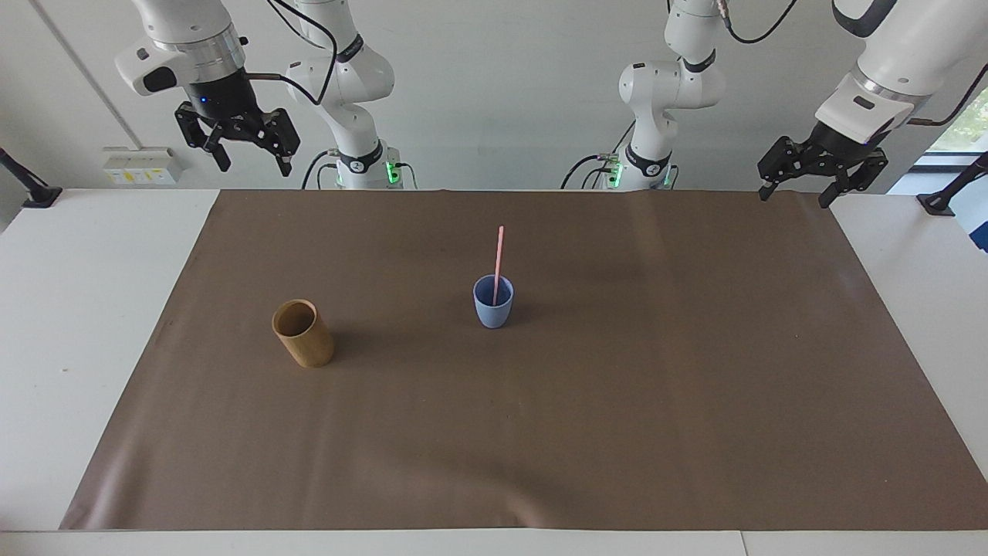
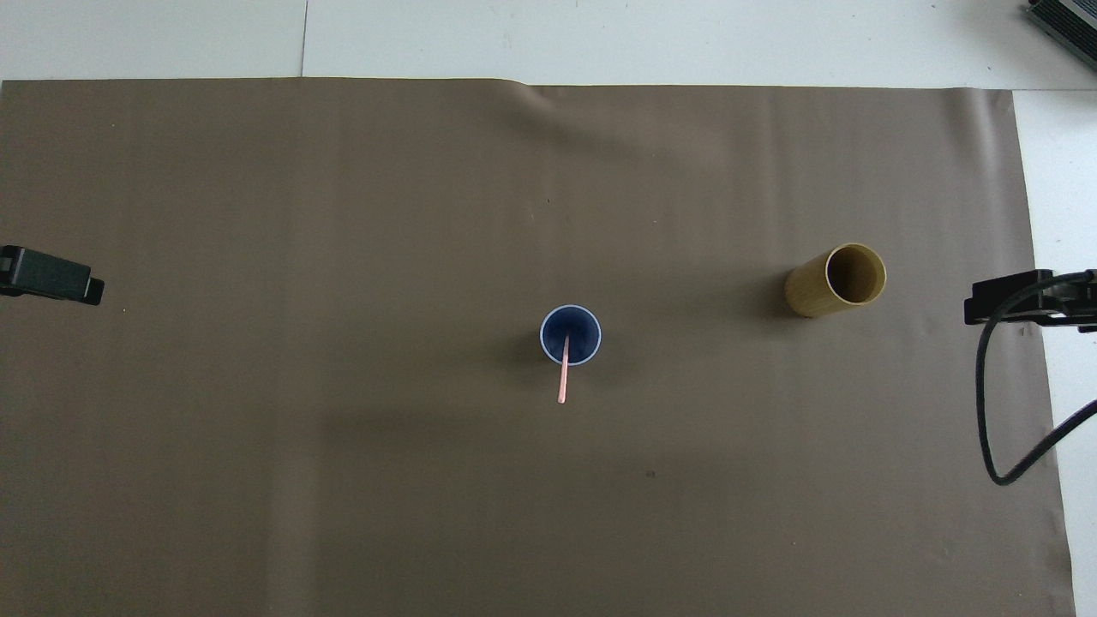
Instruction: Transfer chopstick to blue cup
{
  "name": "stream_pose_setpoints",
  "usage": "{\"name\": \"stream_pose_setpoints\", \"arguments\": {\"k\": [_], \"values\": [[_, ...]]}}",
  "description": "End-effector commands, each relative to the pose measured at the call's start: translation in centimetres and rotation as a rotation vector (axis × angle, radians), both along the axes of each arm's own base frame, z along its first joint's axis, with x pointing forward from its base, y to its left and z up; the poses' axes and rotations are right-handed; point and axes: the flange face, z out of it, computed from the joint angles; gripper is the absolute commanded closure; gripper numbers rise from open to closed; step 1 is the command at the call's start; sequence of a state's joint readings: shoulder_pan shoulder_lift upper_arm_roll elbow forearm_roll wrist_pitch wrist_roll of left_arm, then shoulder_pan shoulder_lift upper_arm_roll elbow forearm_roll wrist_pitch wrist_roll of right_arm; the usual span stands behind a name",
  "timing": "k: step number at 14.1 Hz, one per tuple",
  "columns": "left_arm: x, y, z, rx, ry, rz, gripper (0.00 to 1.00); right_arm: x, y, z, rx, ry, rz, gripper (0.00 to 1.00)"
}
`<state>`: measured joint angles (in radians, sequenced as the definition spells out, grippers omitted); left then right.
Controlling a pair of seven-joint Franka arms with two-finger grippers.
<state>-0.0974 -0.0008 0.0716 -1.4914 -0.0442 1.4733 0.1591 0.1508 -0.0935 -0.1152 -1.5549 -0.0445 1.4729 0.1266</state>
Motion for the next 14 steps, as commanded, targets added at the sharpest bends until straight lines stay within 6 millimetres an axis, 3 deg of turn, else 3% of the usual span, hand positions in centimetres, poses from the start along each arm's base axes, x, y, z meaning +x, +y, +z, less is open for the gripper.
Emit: {"name": "stream_pose_setpoints", "arguments": {"k": [1,4,8,14], "values": [[-0.8,0.3,0.1,0.014,0.008,-0.010,0.00,-0.6,-0.2,-0.1,0.003,-0.003,0.007,0.00],[-0.8,0.5,0.1,0.014,0.008,-0.007,0.00,-0.2,-0.7,-0.1,0.025,0.033,-0.013,0.00],[-0.8,0.4,0.1,0.014,0.008,-0.009,0.00,0.3,-3.5,-0.2,0.068,0.028,-0.084,0.00],[-0.8,0.3,0.2,0.014,0.007,-0.010,0.00,0.4,-3.4,-0.1,0.045,0.022,-0.079,0.00]]}}
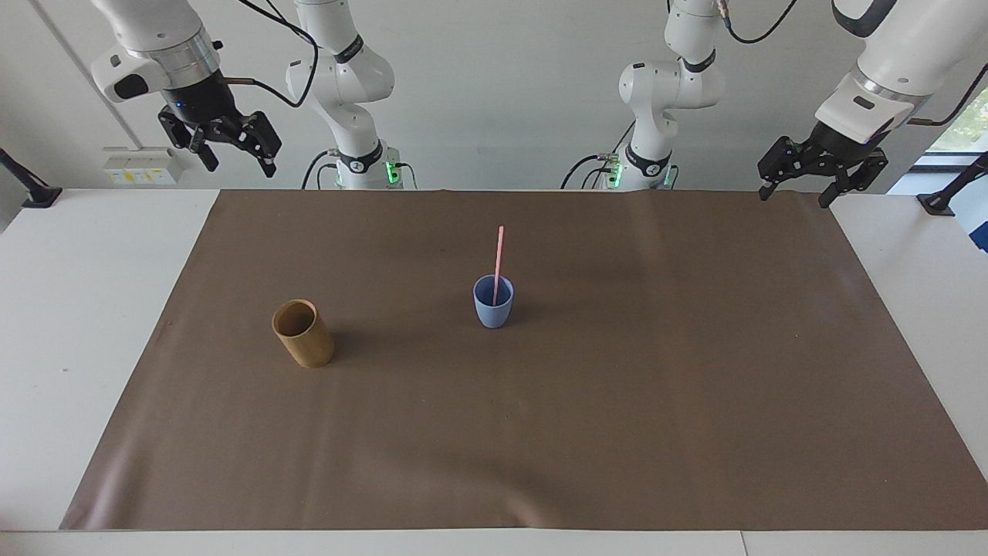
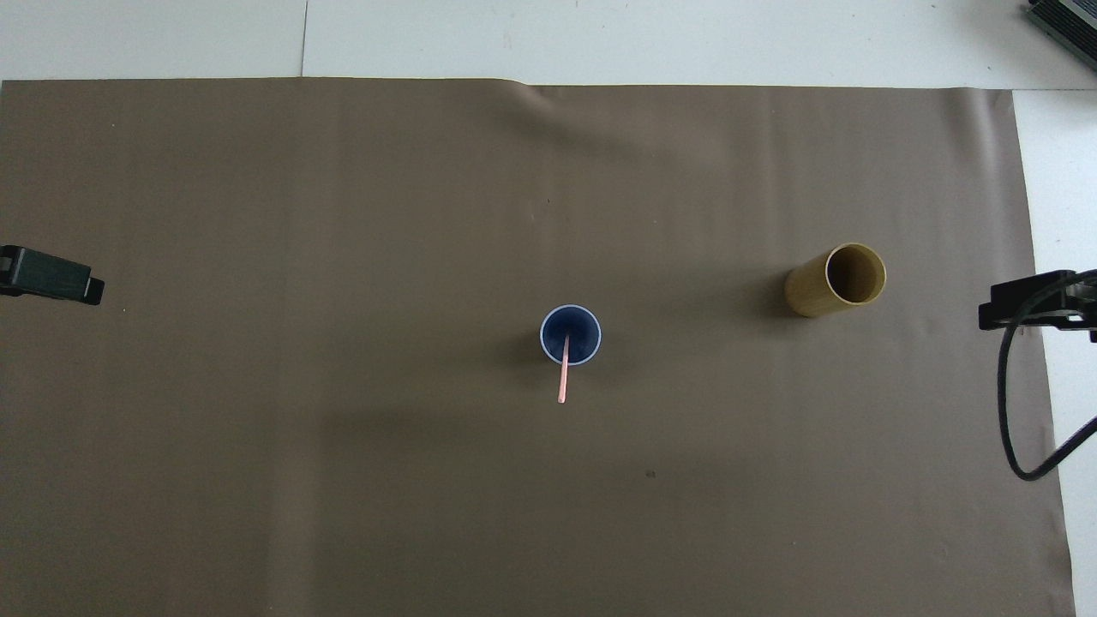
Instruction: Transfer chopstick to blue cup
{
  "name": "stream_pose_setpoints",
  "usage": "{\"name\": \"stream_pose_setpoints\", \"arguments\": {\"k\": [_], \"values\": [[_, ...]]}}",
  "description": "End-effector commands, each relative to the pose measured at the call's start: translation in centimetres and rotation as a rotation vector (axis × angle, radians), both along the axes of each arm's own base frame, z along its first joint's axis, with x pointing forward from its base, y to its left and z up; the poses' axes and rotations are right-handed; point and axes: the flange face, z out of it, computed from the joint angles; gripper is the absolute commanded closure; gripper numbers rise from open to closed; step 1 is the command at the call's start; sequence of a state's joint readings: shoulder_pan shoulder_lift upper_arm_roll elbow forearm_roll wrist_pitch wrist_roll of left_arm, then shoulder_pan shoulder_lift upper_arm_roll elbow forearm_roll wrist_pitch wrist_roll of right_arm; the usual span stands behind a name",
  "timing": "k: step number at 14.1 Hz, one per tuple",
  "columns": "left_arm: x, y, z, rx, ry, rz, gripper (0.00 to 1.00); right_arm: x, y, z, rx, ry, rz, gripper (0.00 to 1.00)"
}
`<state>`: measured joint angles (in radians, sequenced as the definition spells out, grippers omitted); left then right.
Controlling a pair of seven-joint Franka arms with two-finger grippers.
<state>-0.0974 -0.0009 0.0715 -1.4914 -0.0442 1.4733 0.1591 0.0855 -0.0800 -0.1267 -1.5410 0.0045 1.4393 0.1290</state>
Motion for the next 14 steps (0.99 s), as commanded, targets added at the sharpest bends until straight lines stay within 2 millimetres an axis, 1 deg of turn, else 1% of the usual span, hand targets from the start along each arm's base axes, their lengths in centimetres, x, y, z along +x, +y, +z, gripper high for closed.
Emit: {"name": "stream_pose_setpoints", "arguments": {"k": [1,3,14], "values": [[-0.78,0.39,0.07,0.014,0.008,-0.009,0.00,0.36,0.15,0.31,-0.005,-0.012,-0.002,0.00],[-0.83,0.48,0.15,0.014,0.007,-0.007,0.00,0.37,0.26,0.08,-0.016,-0.011,-0.002,0.00],[-0.78,0.31,0.07,0.014,0.008,-0.010,0.00,0.47,0.19,0.14,-0.028,-0.022,0.006,0.00]]}}
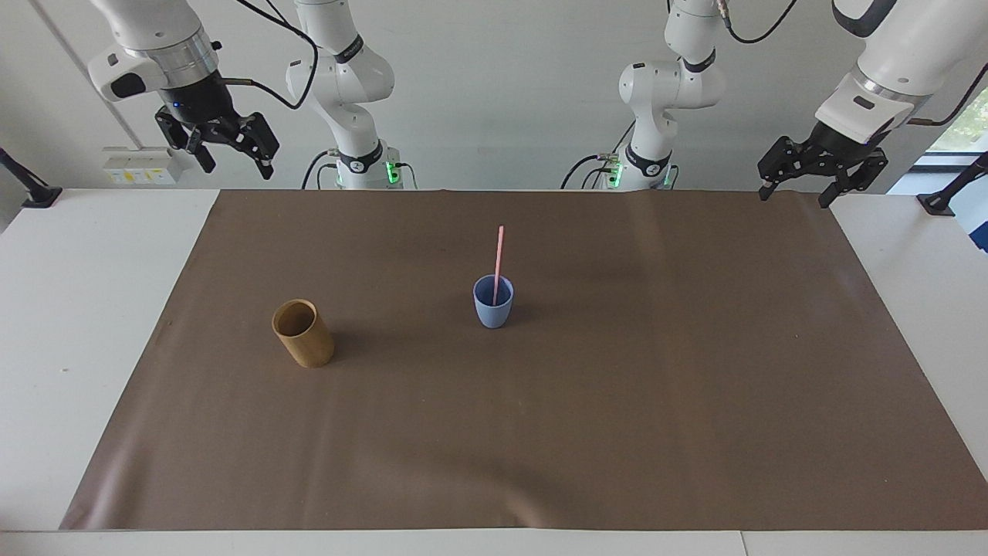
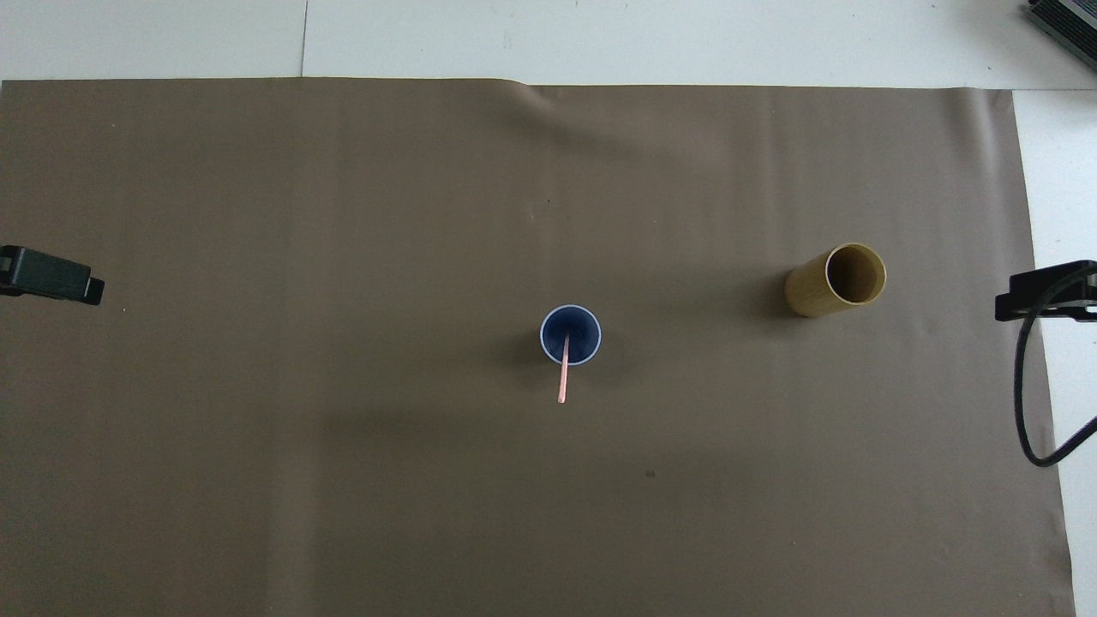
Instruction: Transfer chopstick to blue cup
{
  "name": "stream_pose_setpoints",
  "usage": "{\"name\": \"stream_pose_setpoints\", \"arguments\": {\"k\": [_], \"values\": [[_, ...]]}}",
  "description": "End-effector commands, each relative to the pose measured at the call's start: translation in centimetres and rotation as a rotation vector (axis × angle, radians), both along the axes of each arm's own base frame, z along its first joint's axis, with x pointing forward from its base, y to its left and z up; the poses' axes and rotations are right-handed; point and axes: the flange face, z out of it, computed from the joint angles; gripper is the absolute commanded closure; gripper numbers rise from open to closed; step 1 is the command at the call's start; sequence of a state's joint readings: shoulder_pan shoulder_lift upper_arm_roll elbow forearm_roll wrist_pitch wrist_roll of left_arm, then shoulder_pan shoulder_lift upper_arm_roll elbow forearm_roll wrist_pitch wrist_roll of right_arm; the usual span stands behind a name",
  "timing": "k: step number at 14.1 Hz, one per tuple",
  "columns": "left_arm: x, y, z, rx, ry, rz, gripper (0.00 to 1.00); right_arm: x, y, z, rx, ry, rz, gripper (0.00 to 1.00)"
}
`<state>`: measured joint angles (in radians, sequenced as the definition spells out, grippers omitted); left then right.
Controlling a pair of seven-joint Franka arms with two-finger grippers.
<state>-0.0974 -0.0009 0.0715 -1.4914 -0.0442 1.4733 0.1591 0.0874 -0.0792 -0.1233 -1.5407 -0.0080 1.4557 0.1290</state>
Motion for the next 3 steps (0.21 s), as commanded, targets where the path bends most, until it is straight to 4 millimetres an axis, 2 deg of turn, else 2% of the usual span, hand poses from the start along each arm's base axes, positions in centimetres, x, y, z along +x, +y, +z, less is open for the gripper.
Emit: {"name": "stream_pose_setpoints", "arguments": {"k": [1,3], "values": [[-0.83,0.23,0.08,0.014,0.008,-0.012,0.00,0.26,0.06,0.02,-0.015,-0.007,0.002,0.00],[-0.92,0.05,0.00,0.012,0.013,-0.006,0.00,0.26,0.07,0.02,-0.013,-0.007,0.001,0.00]]}}
